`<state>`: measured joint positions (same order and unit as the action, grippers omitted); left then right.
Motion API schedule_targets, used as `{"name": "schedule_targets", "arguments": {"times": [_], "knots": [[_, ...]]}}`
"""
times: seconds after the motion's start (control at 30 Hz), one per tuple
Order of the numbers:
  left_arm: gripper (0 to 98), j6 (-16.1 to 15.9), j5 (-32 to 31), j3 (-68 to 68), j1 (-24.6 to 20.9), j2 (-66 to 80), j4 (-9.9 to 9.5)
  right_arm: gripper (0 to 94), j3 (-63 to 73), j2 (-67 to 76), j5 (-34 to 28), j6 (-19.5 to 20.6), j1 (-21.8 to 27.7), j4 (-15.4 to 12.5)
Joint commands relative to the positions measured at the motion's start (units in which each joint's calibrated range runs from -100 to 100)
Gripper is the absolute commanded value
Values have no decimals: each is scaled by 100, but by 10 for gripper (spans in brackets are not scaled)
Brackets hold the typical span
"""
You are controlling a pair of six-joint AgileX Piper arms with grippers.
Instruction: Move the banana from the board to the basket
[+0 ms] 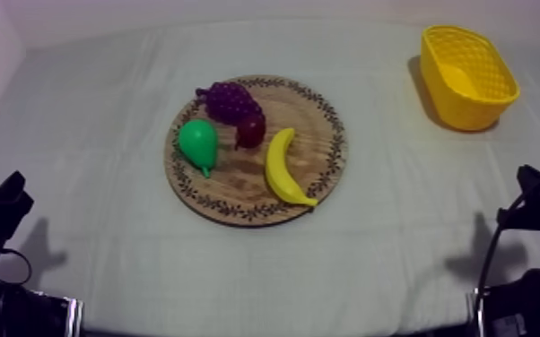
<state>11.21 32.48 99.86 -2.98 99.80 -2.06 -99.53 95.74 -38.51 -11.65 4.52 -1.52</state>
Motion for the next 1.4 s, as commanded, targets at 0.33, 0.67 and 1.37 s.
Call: {"name": "schedule_targets", "arguments": {"times": [0.33, 0.67, 1.37], "knots": [[1, 2, 2, 3, -3, 3, -1, 2, -3, 2, 4, -4, 0, 3], [1, 1, 2, 3, -3, 3, -1, 2, -3, 2, 4, -5, -28, 3], [1, 1, 2, 3, -3, 3, -1, 12, -14, -113, 136, 313, -569, 70]]}}
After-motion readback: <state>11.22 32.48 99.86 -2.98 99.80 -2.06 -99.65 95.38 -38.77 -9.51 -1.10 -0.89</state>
